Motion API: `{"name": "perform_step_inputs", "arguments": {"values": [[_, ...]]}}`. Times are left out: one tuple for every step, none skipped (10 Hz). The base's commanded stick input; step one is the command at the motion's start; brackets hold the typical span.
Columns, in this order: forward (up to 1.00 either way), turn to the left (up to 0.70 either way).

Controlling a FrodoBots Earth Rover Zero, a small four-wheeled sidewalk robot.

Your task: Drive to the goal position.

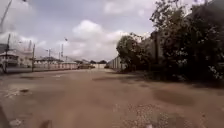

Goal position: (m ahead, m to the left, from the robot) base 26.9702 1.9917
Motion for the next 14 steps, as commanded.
{"name": "perform_step_inputs", "arguments": {"values": [[0.7,0.0],[0.7,0.0],[0.7,0.0],[0.7,0.0],[0.7,0.0],[0.7,0.0],[0.7,0.0],[0.7,0.0],[0.7,0.0],[0.7,0.0],[0.7,0.0],[0.7,0.0],[0.7,0.0],[0.7,0.0]]}}
